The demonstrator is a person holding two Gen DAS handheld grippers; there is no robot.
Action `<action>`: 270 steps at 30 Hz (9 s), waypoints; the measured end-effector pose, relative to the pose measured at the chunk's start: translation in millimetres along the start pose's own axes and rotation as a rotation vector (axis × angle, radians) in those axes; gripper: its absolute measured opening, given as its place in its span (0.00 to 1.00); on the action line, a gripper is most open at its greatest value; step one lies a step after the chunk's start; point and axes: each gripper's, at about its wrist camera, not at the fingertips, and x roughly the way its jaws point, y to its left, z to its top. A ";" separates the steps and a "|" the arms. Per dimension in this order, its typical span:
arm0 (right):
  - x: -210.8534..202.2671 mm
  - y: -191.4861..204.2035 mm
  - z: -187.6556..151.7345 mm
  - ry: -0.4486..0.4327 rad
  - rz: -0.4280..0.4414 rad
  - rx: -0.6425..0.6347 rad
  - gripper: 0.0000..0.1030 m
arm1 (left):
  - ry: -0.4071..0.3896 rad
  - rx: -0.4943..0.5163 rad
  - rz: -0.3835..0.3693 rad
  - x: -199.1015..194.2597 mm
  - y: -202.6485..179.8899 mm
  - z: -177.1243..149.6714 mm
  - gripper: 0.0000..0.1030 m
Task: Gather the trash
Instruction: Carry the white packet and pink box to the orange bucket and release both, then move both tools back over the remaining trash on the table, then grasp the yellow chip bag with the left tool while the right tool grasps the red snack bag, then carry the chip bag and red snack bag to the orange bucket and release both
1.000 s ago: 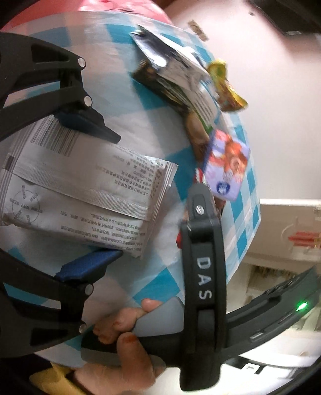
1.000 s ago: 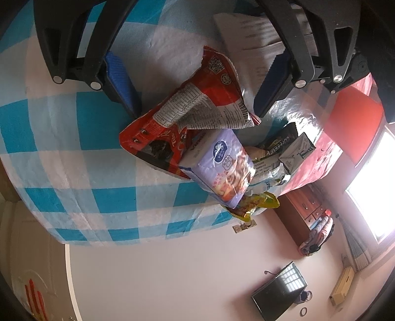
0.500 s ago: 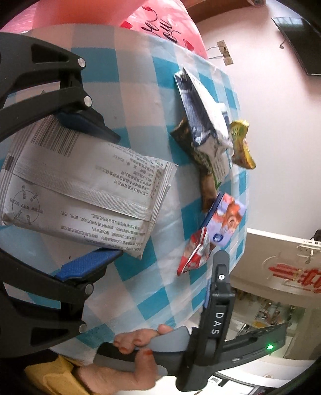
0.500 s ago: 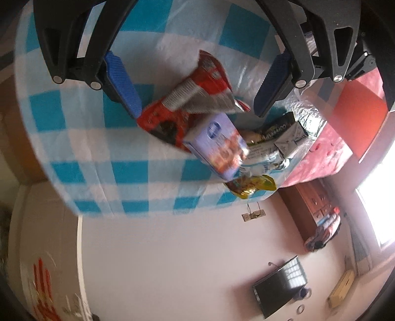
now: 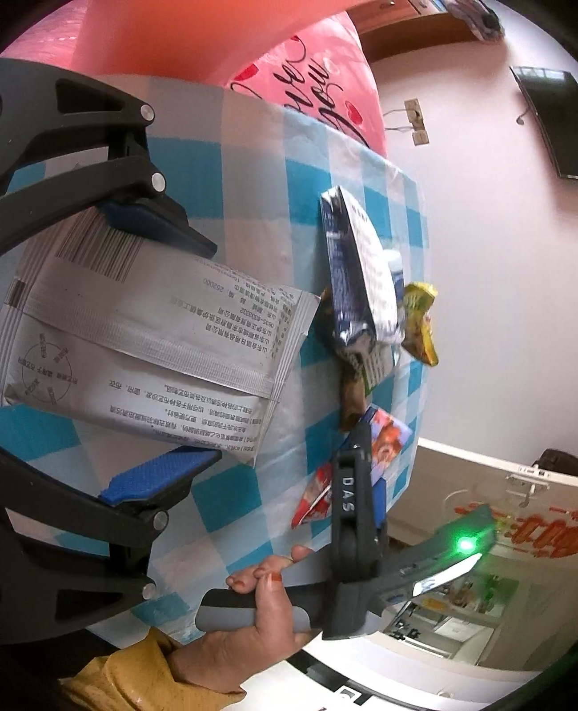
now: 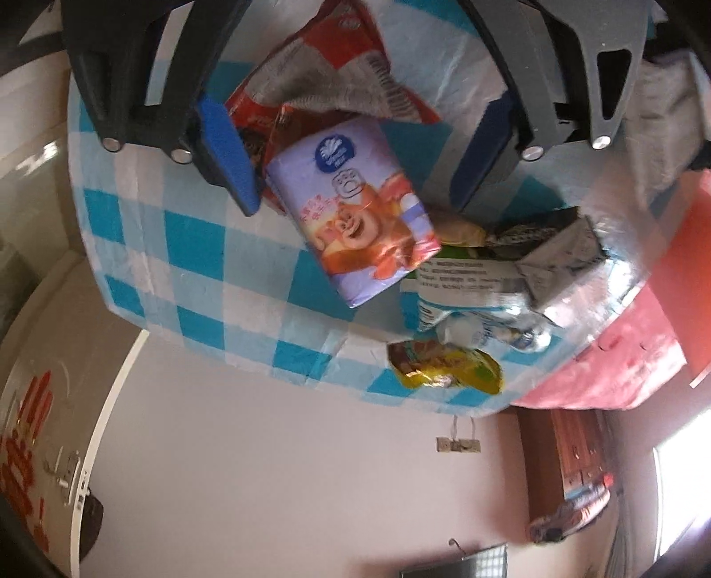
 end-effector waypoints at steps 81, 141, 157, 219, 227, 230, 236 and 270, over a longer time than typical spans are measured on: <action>-114.0 158.3 41.3 -0.183 0.669 0.257 0.91 | -0.540 -0.453 0.455 -207.2 171.1 -23.3 0.91; -56.7 -107.4 -91.4 -0.157 0.456 0.612 0.93 | 0.172 0.089 0.097 128.3 -19.5 205.3 0.90; -44.9 -100.3 -90.0 -0.132 0.439 0.580 0.92 | 0.261 0.045 0.085 196.2 12.9 218.0 0.86; -24.7 -84.7 -74.9 -0.063 0.274 0.424 0.33 | 0.170 -0.014 0.087 145.0 -24.6 161.0 0.28; -39.9 -89.3 -78.7 -0.147 0.298 0.442 0.32 | 0.085 -0.054 0.027 92.8 -14.2 148.8 0.27; -47.6 -90.6 -80.8 -0.183 0.305 0.446 0.32 | 0.046 -0.069 0.005 69.4 -15.0 144.8 0.27; -56.4 -92.5 -85.3 -0.217 0.309 0.455 0.32 | -0.021 -0.105 -0.047 25.2 -17.3 134.7 0.27; -101.9 -28.5 -70.4 -0.138 0.492 0.512 0.32 | -0.181 -0.245 -0.042 -112.4 57.7 30.6 0.27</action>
